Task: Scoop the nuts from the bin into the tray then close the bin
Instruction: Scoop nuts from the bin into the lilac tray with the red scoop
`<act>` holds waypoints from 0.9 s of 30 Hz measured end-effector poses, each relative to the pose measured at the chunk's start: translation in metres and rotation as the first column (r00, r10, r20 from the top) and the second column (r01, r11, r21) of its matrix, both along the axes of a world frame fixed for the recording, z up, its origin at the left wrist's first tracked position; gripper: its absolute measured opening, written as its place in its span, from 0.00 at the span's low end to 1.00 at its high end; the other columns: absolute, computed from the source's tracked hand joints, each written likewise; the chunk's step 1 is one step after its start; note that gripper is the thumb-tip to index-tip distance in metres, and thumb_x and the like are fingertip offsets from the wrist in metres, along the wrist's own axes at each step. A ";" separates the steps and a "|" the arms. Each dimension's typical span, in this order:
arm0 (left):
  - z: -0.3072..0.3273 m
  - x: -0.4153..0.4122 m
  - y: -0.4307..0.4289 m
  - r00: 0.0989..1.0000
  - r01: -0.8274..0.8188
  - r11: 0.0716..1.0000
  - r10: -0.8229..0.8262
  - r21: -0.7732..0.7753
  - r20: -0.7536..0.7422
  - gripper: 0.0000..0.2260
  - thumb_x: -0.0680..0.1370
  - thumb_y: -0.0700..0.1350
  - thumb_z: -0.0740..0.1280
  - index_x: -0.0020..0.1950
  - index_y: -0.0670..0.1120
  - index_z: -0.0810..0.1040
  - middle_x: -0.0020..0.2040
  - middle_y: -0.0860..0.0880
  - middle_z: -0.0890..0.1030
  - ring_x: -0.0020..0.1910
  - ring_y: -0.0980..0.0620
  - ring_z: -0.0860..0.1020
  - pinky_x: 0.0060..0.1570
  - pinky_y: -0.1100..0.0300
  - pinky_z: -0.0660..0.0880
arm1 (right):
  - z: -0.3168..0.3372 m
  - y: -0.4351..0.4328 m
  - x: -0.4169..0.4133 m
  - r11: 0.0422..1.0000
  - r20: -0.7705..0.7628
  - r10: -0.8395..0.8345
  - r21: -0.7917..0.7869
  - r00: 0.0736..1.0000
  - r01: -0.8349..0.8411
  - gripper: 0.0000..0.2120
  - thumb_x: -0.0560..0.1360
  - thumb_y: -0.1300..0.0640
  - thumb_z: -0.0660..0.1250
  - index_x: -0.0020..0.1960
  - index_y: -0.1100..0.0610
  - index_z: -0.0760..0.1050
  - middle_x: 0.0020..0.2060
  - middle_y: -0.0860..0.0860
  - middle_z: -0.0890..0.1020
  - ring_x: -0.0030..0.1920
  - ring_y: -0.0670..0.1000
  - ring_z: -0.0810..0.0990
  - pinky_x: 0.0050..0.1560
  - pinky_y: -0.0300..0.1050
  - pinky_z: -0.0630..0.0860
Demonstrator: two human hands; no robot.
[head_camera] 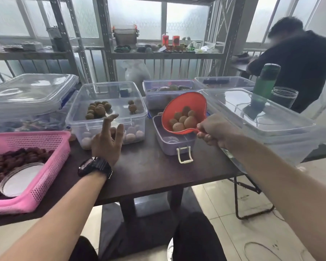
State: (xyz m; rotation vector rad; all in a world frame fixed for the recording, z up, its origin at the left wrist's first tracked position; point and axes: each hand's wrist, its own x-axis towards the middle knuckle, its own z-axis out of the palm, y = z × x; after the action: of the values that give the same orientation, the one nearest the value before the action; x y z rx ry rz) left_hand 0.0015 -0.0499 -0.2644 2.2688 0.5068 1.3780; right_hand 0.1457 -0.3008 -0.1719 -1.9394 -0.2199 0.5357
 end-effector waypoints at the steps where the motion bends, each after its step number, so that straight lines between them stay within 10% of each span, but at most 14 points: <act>1: 0.000 0.000 0.000 1.000 0.001 1.000 -0.001 -0.002 -0.003 0.16 0.82 0.53 0.60 0.67 0.50 0.72 0.31 0.51 0.79 0.32 0.47 0.80 0.40 0.57 0.73 | -0.003 0.002 0.000 0.999 0.064 -0.008 -0.035 0.998 0.011 0.11 0.76 0.66 0.53 0.36 0.59 0.67 0.24 0.56 0.71 0.14 0.45 0.61 0.19 0.31 0.57; 7: 0.000 -0.002 -0.001 0.999 -0.009 0.999 0.011 -0.038 0.053 0.09 0.82 0.50 0.63 0.55 0.44 0.74 0.35 0.47 0.83 0.36 0.43 0.82 0.39 0.59 0.70 | -0.014 0.010 -0.003 0.970 0.384 0.066 -0.240 0.921 0.030 0.13 0.73 0.65 0.56 0.31 0.63 0.71 0.25 0.60 0.74 0.21 0.53 0.70 0.22 0.38 0.65; 14: -0.004 0.002 0.014 0.997 0.000 0.989 -0.012 -0.147 -0.080 0.29 0.79 0.65 0.48 0.28 0.52 0.74 0.26 0.49 0.78 0.31 0.44 0.80 0.41 0.51 0.78 | -0.019 0.016 -0.009 0.891 0.578 0.205 -0.444 0.790 0.094 0.13 0.75 0.64 0.59 0.31 0.59 0.68 0.33 0.58 0.77 0.38 0.61 0.78 0.34 0.45 0.69; 27: -0.001 0.002 0.020 0.963 0.229 0.841 -0.123 -0.490 0.238 0.31 0.85 0.54 0.53 0.26 0.43 0.78 0.17 0.43 0.70 0.16 0.56 0.69 0.26 0.70 0.67 | 0.003 0.018 -0.035 0.762 0.741 0.375 -0.589 0.557 0.270 0.08 0.74 0.66 0.59 0.46 0.64 0.77 0.43 0.62 0.81 0.42 0.63 0.80 0.39 0.48 0.72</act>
State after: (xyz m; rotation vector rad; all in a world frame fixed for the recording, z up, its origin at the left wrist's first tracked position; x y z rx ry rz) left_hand 0.0035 -0.0301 -0.2656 1.6792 0.5107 1.1836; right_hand 0.1109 -0.2828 -0.1692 -2.7911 -0.8066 -0.4435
